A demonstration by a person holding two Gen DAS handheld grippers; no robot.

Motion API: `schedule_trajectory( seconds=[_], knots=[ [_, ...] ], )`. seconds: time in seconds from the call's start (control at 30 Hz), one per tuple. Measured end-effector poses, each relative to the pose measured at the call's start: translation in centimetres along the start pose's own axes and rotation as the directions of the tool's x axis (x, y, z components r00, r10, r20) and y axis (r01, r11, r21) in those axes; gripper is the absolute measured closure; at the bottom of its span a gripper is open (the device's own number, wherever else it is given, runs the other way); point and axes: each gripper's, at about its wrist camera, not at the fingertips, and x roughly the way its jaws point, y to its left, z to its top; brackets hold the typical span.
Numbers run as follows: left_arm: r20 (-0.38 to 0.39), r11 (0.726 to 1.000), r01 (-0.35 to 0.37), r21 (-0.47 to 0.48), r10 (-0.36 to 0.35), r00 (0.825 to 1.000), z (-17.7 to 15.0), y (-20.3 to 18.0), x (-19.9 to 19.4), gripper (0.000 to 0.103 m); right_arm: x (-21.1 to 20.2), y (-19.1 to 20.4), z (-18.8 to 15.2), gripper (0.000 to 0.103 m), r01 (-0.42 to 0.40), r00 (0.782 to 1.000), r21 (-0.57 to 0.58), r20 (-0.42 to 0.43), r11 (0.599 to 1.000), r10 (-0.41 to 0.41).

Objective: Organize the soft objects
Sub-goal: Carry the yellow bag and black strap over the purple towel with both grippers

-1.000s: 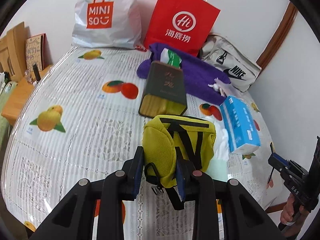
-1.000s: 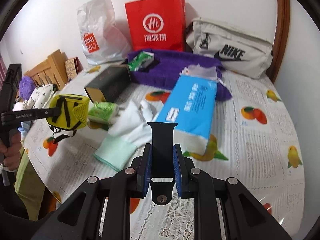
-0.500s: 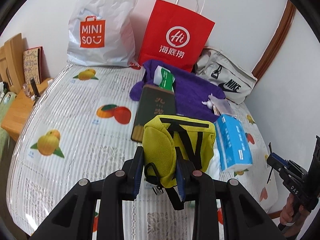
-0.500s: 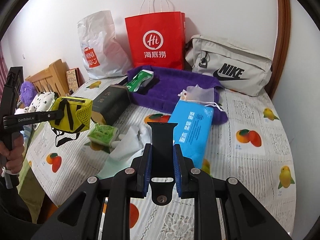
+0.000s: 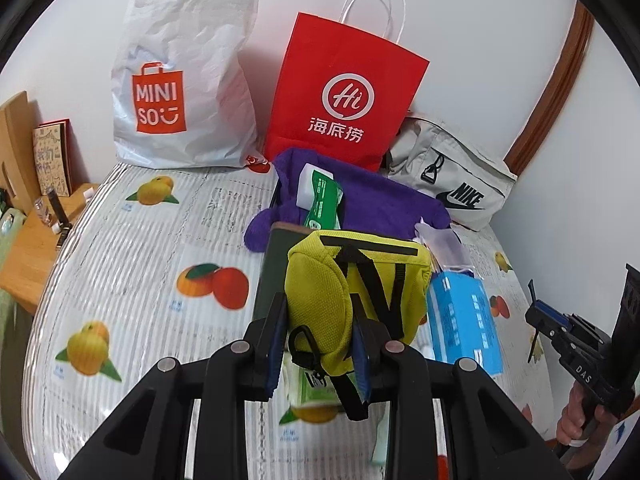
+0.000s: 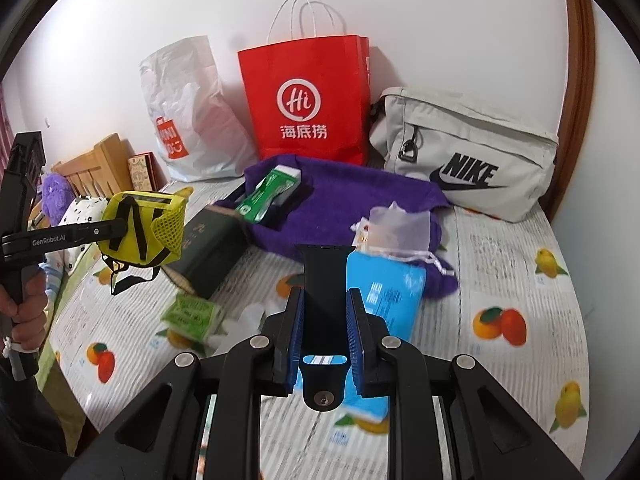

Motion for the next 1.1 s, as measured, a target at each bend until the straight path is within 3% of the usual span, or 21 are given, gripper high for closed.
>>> schedule_trajectory(
  seconds=[0.53,1.1],
  knots=[
    [-0.047,1.000,-0.009,-0.009,0.008,0.999,6.8,-0.7,7.0,0.076,7.8,-4.1,6.9,0.082,0.021,1.000,0.017,-0.011,1.000,-0.020],
    [-0.111,1.000,0.012,0.004,-0.011,0.994,10.9,-1.8,13.7,0.076,17.5,-8.2,10.2,0.083,0.067,0.992,0.019,-0.110,0.998,-0.064]
  ],
)
